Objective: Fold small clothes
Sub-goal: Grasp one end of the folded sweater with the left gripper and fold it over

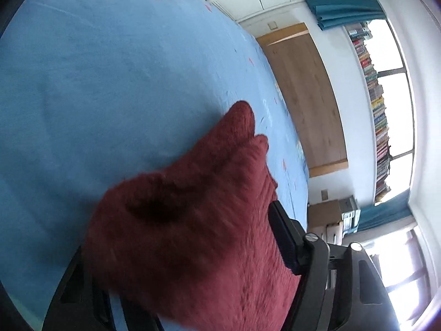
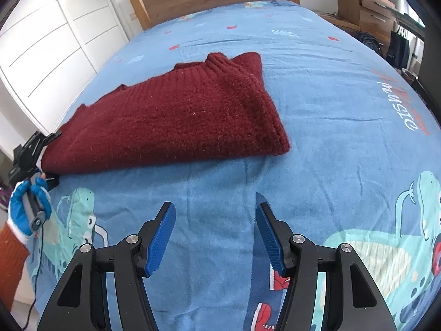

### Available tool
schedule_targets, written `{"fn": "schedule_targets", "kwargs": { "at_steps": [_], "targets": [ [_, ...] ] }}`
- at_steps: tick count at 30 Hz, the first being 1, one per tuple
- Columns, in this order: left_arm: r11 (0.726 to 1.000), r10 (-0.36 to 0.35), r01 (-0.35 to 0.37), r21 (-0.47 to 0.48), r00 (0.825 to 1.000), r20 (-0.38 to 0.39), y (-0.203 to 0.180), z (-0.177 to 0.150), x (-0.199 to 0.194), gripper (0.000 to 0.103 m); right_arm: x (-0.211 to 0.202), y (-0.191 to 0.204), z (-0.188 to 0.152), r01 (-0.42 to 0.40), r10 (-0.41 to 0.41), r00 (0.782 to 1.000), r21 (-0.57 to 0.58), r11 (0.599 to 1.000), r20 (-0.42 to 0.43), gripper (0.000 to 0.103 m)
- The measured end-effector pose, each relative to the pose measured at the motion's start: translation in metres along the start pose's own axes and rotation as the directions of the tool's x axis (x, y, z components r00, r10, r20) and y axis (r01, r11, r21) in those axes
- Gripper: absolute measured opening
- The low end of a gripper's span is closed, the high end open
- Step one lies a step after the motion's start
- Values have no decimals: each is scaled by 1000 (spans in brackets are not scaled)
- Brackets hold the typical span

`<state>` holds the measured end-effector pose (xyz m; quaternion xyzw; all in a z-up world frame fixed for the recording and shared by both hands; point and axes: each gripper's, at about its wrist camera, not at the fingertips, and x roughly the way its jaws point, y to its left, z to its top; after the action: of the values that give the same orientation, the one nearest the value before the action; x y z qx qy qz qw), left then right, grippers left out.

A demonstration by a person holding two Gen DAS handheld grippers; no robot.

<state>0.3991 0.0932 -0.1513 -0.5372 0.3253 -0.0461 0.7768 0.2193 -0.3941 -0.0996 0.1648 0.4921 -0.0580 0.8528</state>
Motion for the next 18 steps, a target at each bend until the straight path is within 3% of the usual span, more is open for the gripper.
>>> {"fn": "schedule_targets", "kwargs": {
  "at_steps": [2, 8, 13, 18],
  "targets": [
    [998, -13, 13, -55, 1000, 9, 6, 7, 3, 44, -3, -3, 0, -3, 3, 1000, 6, 1000, 4, 63],
    [992, -19, 20, -121, 1000, 7, 16, 14, -5, 28, -12, -16, -4, -13, 12, 1000, 34, 999, 23, 63],
    [991, -13, 14, -132, 1000, 5, 3, 15, -15, 23, -17, -27, -8, -31, 29, 999, 69, 997, 38, 63],
    [998, -22, 22, -65, 1000, -6, -41, 16, -8, 21, -25, -40, -12, -52, 46, 997, 103, 993, 61, 63]
  ]
}}
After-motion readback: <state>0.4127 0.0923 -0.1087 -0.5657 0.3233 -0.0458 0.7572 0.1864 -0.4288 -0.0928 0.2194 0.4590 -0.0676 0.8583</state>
